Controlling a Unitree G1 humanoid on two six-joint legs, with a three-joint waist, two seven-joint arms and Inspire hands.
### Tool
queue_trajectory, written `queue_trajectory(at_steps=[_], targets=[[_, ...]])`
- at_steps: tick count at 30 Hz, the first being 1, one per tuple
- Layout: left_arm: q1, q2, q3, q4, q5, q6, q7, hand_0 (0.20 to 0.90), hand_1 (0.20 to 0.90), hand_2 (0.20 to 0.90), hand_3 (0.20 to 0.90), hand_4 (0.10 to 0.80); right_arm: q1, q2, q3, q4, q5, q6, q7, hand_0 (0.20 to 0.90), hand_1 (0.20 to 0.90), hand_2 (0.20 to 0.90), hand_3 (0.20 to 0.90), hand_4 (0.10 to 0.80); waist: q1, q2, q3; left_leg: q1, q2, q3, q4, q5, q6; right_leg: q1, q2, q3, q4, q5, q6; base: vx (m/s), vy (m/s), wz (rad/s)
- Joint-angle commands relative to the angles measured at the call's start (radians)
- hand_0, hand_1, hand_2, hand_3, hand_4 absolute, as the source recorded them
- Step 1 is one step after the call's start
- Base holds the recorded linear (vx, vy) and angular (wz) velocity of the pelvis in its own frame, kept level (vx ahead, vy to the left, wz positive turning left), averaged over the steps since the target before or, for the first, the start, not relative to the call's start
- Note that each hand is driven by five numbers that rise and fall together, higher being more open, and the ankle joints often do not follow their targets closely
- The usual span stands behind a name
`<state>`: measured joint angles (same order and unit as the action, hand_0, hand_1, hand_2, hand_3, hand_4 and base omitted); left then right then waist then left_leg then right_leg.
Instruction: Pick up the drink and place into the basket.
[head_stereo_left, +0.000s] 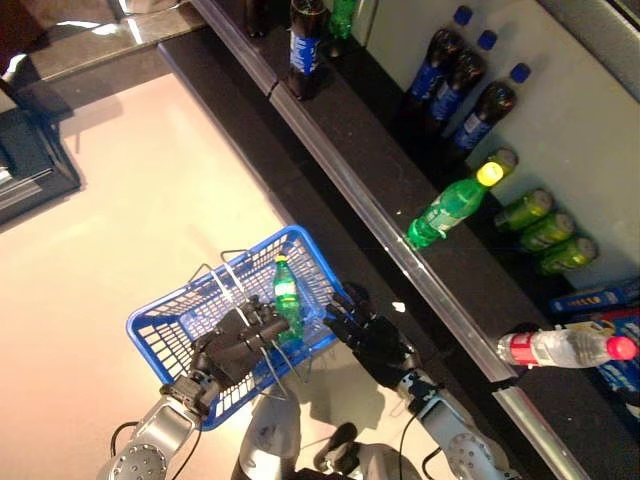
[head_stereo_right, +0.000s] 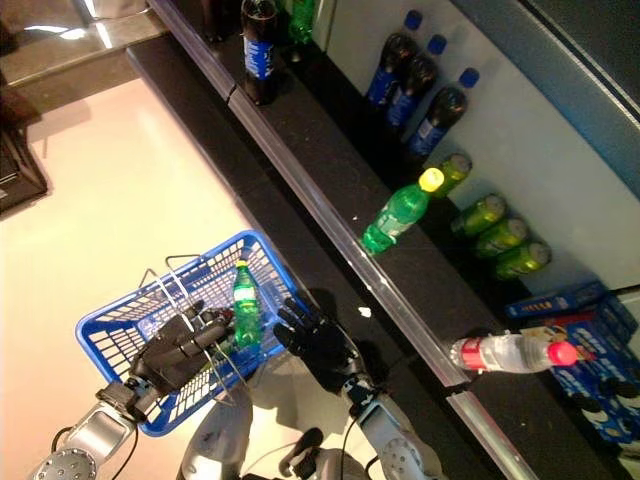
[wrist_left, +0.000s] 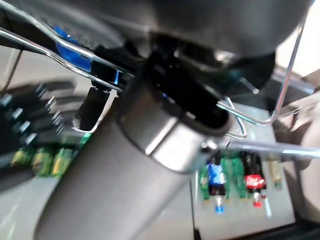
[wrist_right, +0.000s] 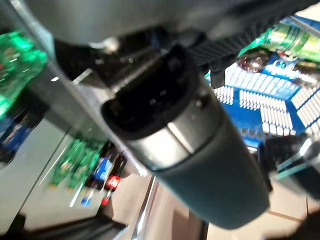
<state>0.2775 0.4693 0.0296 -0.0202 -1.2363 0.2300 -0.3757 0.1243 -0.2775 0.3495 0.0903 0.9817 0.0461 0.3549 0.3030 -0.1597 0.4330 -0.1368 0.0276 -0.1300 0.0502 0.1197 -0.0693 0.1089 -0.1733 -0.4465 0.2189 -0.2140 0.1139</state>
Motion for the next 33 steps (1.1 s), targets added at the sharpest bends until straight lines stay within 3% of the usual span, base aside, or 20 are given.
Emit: queue_trajectory(at_steps=[1, 13, 22, 26, 33], targets=[[-0.018, -0.111, 0.010, -0.205, -0.052, -0.169, -0.146, 0.300, 0.300, 0.300, 0.200, 0.100, 0.072, -0.055, 0.005, -0.050, 0.004, 0.000, 0.122, 0.900, 0.900, 0.900, 0.900, 0.800, -0.053, 0.064, -0.216, 0.126, 0.027, 0.075, -0.017, -0.090, 0.006, -0.036, 0.015, 0.071, -0.124, 0.202, 0.022, 0.029, 0.016, -0.17], [0.019, -0.188, 0.075, 0.295, 0.142, -0.384, 0.165, 0.300, 0.300, 0.300, 0.200, 0.100, 0.162, -0.042, -0.105, 0.171, -0.142, 0.040, 0.163, 0.900, 0.900, 0.900, 0.900, 0.800, -0.154, 0.090, -0.313, 0.214, 0.066, 0.206, -0.117, -0.070, -0.009, -0.004, 0.009, 0.149, -0.206, 0.233, 0.038, -0.017, 0.006, -0.27], [-0.074, -0.237, 0.095, 0.667, 0.223, -0.416, 0.294, 0.300, 0.300, 0.300, 0.200, 0.100, 0.109, -0.001, -0.138, 0.438, -0.282, 0.024, 0.054, 0.900, 0.900, 0.900, 0.900, 0.800, -0.212, 0.109, -0.343, 0.234, 0.079, 0.268, -0.130, -0.074, -0.015, 0.000, -0.007, 0.183, -0.248, 0.259, 0.048, -0.042, -0.003, -0.17], [-0.124, -0.261, 0.098, 0.861, 0.273, -0.413, 0.341, 0.300, 0.300, 0.300, 0.200, 0.100, 0.056, 0.022, -0.142, 0.684, -0.418, -0.015, -0.049, 0.900, 0.900, 0.900, 0.900, 0.800, -0.228, 0.120, -0.359, 0.238, 0.080, 0.287, -0.137, -0.077, -0.018, 0.003, -0.016, 0.184, -0.262, 0.270, 0.052, -0.026, 0.010, -0.13], [-0.163, -0.277, 0.089, 1.018, 0.345, -0.415, 0.364, 0.300, 0.300, 0.300, 0.200, 0.100, 0.011, 0.039, -0.159, 0.943, -0.592, -0.067, -0.187, 0.900, 0.900, 0.900, 0.900, 0.800, -0.226, 0.129, -0.370, 0.228, 0.082, 0.298, -0.137, -0.086, -0.023, 0.005, -0.025, 0.168, -0.281, 0.277, 0.055, -0.025, 0.015, -0.03]])
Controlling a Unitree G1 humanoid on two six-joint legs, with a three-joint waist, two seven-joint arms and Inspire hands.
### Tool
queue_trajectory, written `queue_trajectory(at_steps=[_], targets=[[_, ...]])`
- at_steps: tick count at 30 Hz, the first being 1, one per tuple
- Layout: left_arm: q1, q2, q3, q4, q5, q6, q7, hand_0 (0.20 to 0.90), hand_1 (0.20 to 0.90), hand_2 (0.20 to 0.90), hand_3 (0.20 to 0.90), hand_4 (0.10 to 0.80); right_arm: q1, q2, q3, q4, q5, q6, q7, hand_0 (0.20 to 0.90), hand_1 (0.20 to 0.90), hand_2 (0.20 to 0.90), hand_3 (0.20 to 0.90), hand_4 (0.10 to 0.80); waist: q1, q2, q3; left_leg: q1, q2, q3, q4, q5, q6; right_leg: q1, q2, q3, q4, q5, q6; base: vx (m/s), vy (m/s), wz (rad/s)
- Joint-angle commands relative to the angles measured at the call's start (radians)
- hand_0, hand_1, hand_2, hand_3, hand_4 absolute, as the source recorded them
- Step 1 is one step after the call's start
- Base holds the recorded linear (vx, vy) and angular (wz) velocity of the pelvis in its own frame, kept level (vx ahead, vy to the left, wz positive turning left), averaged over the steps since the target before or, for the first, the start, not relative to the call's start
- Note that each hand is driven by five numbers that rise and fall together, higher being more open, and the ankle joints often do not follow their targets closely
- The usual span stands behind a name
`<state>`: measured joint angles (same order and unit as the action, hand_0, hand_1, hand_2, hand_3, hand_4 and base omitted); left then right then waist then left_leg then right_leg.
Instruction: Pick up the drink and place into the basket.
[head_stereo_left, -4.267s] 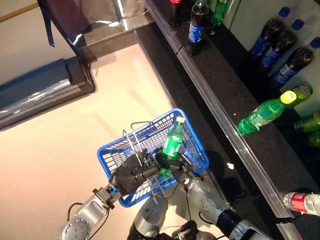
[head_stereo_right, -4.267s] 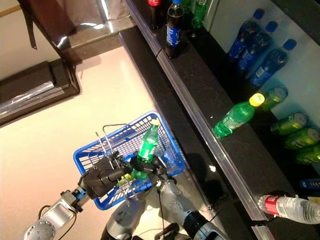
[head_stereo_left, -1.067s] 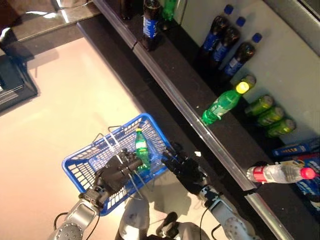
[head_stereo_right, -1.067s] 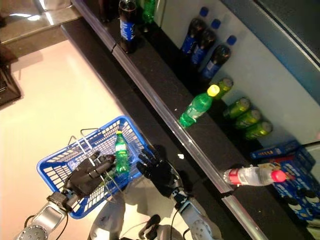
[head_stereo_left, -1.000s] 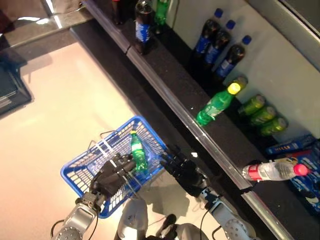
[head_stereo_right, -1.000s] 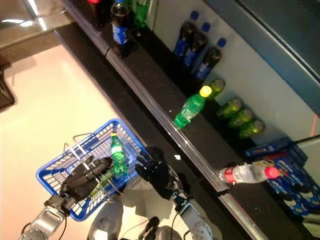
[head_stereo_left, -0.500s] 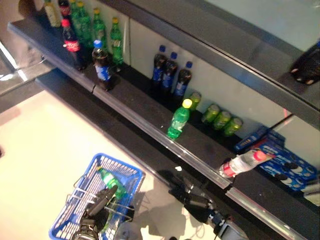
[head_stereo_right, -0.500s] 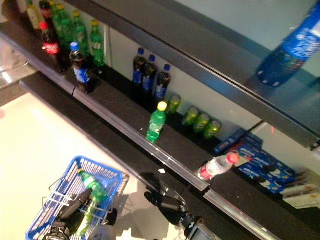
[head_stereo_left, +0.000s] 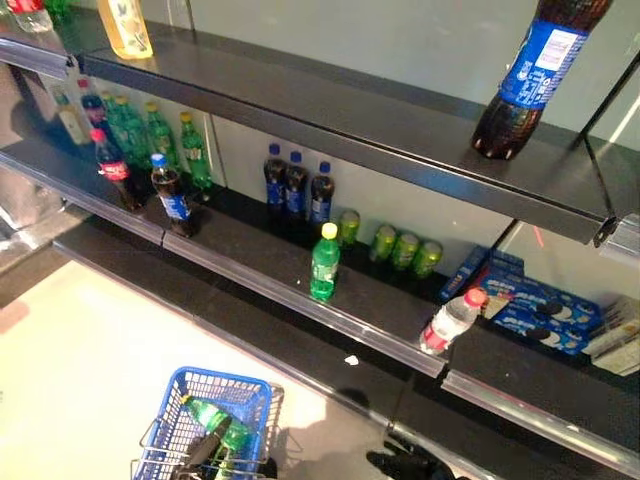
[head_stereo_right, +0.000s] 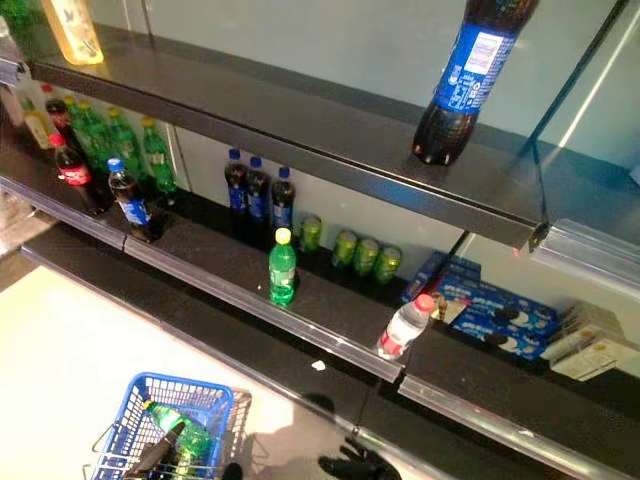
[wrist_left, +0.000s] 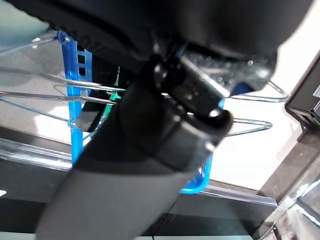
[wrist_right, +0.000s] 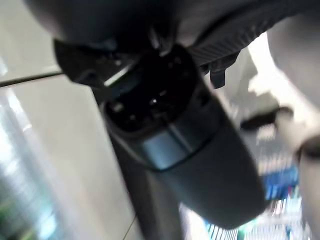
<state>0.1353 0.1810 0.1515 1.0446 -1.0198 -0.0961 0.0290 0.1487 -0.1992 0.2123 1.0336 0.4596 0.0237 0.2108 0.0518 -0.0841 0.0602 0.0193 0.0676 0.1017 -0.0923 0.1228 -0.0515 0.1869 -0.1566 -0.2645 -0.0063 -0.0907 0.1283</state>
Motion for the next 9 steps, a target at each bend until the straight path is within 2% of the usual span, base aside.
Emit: queue_trajectory(at_steps=[1, 9], targets=[[-0.028, 0.010, -0.038, -0.016, 0.149, -0.090, -0.038, 0.300, 0.300, 0.300, 0.200, 0.100, -0.019, -0.035, -0.024, 0.047, -0.124, -0.046, -0.065, 0.900, 0.900, 0.900, 0.900, 0.800, 0.024, 0.055, 0.001, 0.071, 0.042, 0.071, 0.005, -0.091, -0.040, -0.074, -0.044, -0.016, -0.057, 0.154, 0.040, -0.040, 0.019, -0.02], [-0.053, -0.002, -0.050, 0.082, 0.154, -0.119, -0.054, 0.300, 0.300, 0.300, 0.200, 0.100, -0.029, -0.016, -0.062, 0.184, -0.134, -0.042, -0.067, 0.900, 0.900, 0.900, 0.900, 0.800, 0.014, 0.060, -0.004, 0.073, 0.044, 0.089, 0.005, -0.098, -0.036, -0.080, -0.045, -0.011, -0.051, 0.148, 0.037, -0.021, 0.012, -0.04]])
